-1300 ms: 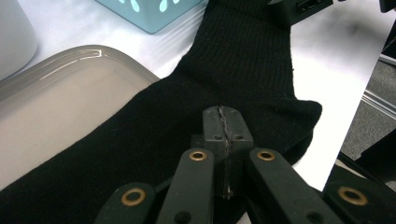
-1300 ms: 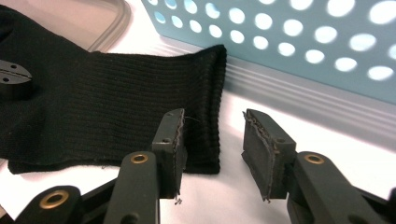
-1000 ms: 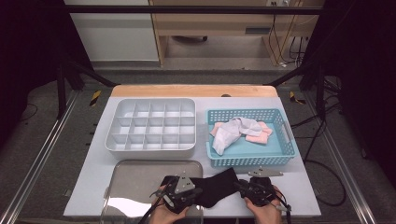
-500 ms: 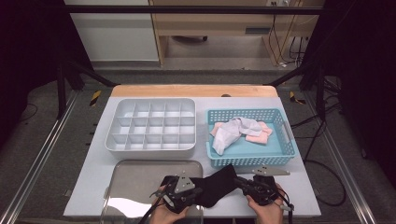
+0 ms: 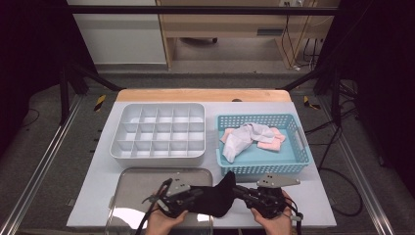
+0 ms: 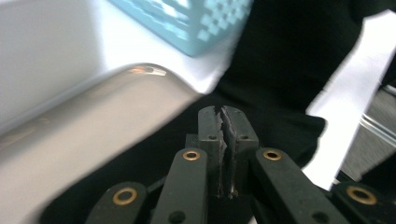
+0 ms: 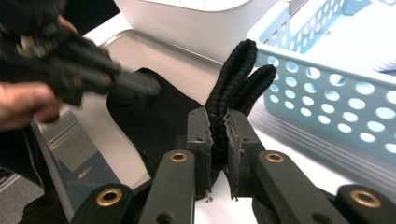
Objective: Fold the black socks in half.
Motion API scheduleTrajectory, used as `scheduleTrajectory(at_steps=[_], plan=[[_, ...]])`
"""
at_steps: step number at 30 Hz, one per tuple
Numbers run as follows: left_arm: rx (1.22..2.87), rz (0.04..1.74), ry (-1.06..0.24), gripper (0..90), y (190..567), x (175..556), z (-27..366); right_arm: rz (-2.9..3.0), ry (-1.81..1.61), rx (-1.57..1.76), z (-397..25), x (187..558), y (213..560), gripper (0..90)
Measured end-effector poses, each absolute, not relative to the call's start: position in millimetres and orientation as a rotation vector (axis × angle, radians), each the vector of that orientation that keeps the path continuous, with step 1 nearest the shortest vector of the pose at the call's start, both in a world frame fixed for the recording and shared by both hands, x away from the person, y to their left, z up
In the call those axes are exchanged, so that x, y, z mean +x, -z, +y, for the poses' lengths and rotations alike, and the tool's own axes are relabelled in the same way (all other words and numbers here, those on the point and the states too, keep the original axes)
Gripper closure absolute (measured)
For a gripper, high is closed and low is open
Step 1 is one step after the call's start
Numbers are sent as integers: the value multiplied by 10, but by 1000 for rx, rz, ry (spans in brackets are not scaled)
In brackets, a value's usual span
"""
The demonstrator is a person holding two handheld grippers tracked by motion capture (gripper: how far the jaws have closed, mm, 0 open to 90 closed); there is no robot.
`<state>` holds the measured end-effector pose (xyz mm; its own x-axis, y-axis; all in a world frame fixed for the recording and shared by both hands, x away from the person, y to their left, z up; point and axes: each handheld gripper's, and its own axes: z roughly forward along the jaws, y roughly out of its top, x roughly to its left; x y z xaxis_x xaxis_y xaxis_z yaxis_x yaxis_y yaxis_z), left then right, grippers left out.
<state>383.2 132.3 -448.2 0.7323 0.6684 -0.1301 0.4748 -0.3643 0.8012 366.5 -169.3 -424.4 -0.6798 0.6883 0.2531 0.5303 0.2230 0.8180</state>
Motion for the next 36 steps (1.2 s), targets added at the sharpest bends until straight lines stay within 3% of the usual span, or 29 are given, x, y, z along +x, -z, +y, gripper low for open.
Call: scheduleTrajectory(at_steps=[4, 11, 25, 36], plan=[[1988, 959, -349, 840, 4405, 3856, 1737, 2331, -1441, 1161, -1672, 3663, 4224, 814], [2042, 1073, -320, 845, 4630, 3822, 2078, 2357, -1425, 1140, -1577, 3685, 4194, 813], [2076, 1052, -292, 879, 4712, 3789, 1984, 2501, -1423, 971, -938, 3737, 4153, 814], [2075, 1052, -285, 885, 4728, 3777, 2002, 2640, -1328, 894, -297, 3844, 4370, 813]])
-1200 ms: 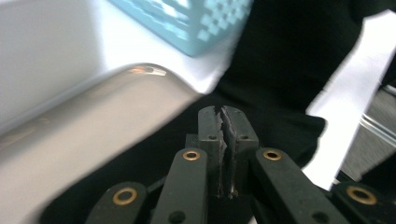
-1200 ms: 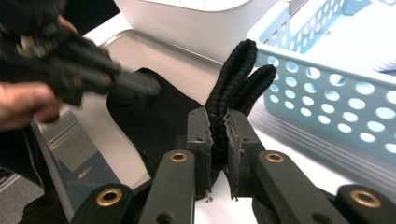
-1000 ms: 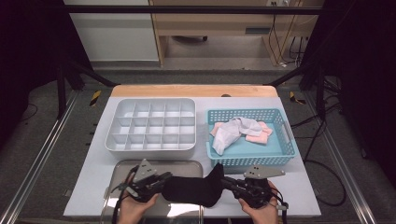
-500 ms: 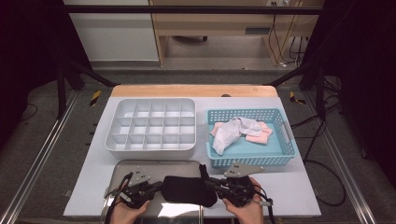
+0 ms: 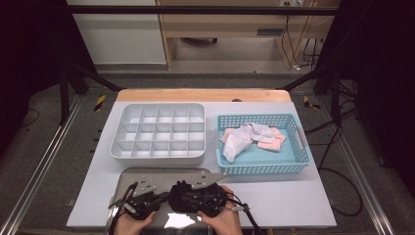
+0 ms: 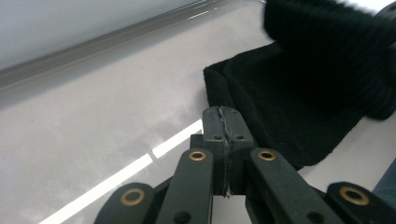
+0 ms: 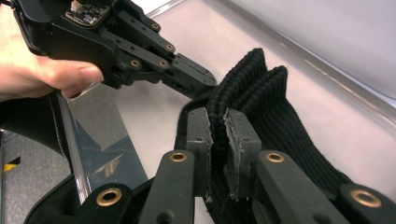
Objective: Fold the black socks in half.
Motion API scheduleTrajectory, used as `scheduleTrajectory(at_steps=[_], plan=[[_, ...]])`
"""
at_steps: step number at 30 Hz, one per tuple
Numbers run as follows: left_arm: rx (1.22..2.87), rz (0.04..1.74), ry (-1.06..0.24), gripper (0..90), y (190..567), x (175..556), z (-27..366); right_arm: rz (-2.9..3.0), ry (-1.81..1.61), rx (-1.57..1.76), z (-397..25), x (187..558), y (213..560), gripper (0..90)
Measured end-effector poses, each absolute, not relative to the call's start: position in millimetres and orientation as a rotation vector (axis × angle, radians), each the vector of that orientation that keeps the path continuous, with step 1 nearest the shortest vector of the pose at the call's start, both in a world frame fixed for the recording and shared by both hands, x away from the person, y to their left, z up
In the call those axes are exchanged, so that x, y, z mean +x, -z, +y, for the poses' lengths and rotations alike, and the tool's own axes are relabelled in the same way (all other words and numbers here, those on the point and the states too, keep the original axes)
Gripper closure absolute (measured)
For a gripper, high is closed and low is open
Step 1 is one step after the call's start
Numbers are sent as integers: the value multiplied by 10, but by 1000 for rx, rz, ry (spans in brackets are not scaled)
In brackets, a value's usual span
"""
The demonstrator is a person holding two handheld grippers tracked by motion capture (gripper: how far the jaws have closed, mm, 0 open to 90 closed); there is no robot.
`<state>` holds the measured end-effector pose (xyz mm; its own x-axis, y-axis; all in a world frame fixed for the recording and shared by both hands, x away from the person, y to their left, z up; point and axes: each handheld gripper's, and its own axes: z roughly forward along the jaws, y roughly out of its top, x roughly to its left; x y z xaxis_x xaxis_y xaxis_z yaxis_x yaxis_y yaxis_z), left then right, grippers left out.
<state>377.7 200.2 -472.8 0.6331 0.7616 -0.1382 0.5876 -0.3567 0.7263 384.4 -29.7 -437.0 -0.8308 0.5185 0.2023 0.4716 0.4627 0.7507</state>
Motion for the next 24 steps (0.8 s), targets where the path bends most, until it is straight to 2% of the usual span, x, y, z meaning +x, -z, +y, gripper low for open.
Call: scheduleTrajectory(at_steps=[12, 18, 22, 24], plan=[[1998, 1072, -312, 879, 4612, 3770, 2151, 2671, -1218, 902, -45, 3891, 4559, 793], [1960, 1068, -334, 873, 4521, 3770, 2198, 2640, -1285, 869, -96, 3868, 4508, 679], [1933, 1048, -325, 868, 4409, 3790, 2156, 2559, -1353, 917, -385, 3844, 4344, 723], [1940, 1019, -331, 868, 4356, 3789, 2071, 2533, -1342, 935, -539, 3843, 4330, 788]])
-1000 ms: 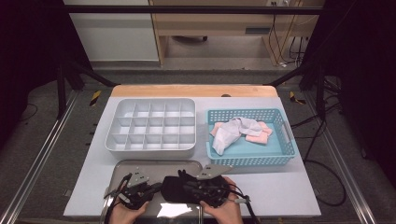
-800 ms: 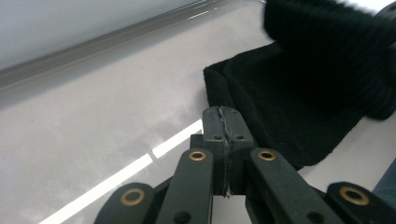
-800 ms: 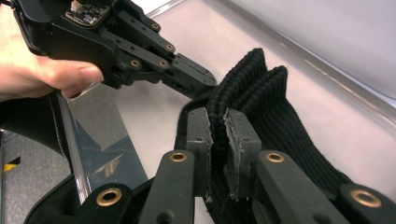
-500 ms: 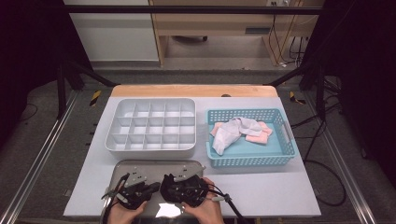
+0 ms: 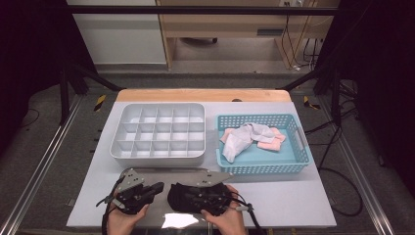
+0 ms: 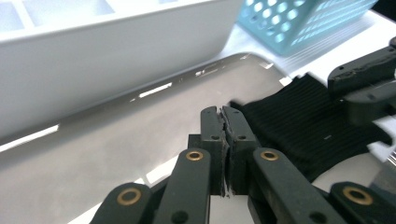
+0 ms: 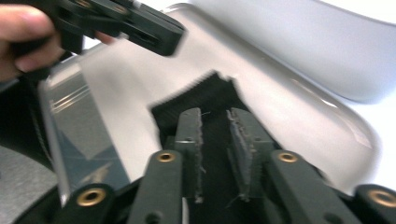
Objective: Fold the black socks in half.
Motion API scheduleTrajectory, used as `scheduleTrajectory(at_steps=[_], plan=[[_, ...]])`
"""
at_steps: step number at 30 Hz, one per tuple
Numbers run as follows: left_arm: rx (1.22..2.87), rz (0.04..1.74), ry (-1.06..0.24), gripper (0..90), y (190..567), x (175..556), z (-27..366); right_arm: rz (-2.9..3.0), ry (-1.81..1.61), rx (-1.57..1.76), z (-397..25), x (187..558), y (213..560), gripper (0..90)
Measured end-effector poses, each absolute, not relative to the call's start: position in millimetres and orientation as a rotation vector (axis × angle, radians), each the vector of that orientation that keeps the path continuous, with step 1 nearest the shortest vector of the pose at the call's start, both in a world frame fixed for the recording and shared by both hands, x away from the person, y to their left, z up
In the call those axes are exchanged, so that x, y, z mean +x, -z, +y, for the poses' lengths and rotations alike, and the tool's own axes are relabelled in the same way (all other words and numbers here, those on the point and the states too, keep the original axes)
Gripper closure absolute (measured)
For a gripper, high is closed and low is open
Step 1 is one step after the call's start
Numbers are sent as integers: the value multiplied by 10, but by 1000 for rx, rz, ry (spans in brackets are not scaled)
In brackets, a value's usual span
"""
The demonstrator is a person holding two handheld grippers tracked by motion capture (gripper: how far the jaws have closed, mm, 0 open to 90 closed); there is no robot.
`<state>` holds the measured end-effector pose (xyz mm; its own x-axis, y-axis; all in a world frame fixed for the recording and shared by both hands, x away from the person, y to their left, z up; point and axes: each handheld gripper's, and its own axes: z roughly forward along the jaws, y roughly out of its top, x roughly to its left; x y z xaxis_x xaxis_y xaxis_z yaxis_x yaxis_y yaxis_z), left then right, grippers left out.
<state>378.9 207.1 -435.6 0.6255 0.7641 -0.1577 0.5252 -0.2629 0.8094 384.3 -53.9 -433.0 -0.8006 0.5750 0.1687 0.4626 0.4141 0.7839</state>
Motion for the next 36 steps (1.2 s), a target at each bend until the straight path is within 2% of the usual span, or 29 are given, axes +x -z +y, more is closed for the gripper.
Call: scheduleTrajectory(at_steps=[4, 7, 11, 16, 21, 24, 27, 30, 32, 36], plan=[[1985, 963, -310, 869, 4347, 3824, 1816, 2540, -1312, 1022, -762, 3843, 4474, 877], [2047, 928, -282, 874, 4432, 3854, 1597, 2558, -1294, 1039, -786, 3834, 4588, 892], [2104, 914, -278, 878, 4540, 3848, 1517, 2564, -1237, 1006, -719, 3837, 4650, 888], [2103, 945, -254, 885, 4654, 3822, 1601, 2502, -1296, 1025, -817, 3783, 4560, 796], [2095, 950, -270, 885, 4673, 3793, 1613, 2466, -1296, 1090, -899, 3687, 4580, 626], [2096, 950, -278, 885, 4686, 3784, 1609, 2494, -1275, 1120, -888, 3666, 4669, 595], [2096, 951, -279, 885, 4688, 3785, 1612, 2519, -1258, 1120, -864, 3676, 4739, 644], [2093, 954, -277, 884, 4687, 3786, 1615, 2539, -1257, 1125, -859, 3684, 4741, 777], [2093, 954, -282, 883, 4683, 3784, 1610, 2555, -1251, 1123, -847, 3691, 4738, 834], [2082, 954, -292, 876, 4665, 3791, 1597, 2527, -1221, 1116, -863, 3784, 4659, 854]])
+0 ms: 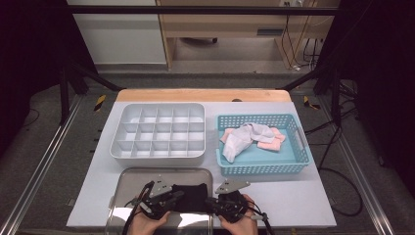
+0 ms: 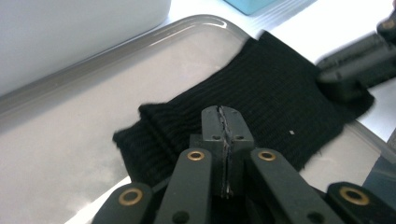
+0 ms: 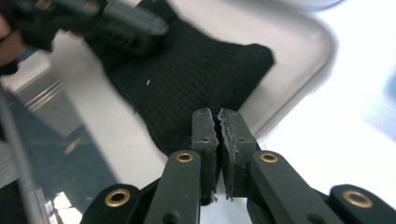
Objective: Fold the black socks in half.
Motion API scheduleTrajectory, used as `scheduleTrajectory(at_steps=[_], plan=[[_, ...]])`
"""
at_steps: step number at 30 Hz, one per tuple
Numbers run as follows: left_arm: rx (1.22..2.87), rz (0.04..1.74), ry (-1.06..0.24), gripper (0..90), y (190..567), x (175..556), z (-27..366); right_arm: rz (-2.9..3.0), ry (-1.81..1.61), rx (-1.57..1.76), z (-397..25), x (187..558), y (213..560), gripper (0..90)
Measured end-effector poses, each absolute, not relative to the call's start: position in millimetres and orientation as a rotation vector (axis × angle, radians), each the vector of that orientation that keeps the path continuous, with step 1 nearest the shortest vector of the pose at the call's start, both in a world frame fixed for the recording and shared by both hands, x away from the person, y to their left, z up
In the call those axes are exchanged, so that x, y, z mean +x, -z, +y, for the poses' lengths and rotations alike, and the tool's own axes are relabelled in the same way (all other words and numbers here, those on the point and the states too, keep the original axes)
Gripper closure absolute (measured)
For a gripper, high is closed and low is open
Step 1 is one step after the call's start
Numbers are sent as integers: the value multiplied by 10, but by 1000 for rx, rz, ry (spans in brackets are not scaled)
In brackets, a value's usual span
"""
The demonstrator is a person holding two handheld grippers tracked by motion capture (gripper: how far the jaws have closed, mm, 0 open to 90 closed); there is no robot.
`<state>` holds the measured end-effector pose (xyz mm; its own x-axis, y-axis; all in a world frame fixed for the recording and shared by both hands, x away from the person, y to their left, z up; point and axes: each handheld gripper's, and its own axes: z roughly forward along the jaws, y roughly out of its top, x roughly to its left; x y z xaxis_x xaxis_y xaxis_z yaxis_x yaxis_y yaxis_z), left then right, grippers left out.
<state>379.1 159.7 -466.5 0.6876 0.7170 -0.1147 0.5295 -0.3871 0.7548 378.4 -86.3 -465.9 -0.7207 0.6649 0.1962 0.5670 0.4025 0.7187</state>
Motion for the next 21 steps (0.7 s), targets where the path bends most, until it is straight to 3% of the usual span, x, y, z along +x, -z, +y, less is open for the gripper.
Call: scheduleTrajectory(at_steps=[4, 9, 14, 18, 21], plan=[[2077, 949, -297, 874, 4648, 3807, 1551, 2501, -1195, 1153, -863, 3887, 4648, 839], [2037, 914, -303, 876, 4519, 3800, 1495, 2449, -1226, 1146, -917, 3875, 4592, 704], [2070, 887, -281, 890, 4534, 3803, 1365, 2455, -1250, 1169, -987, 3815, 4625, 669], [2107, 897, -267, 891, 4634, 3827, 1299, 2491, -1221, 1173, -962, 3817, 4723, 684], [2125, 909, -260, 890, 4686, 3837, 1281, 2508, -1239, 1169, -950, 3833, 4740, 784]])
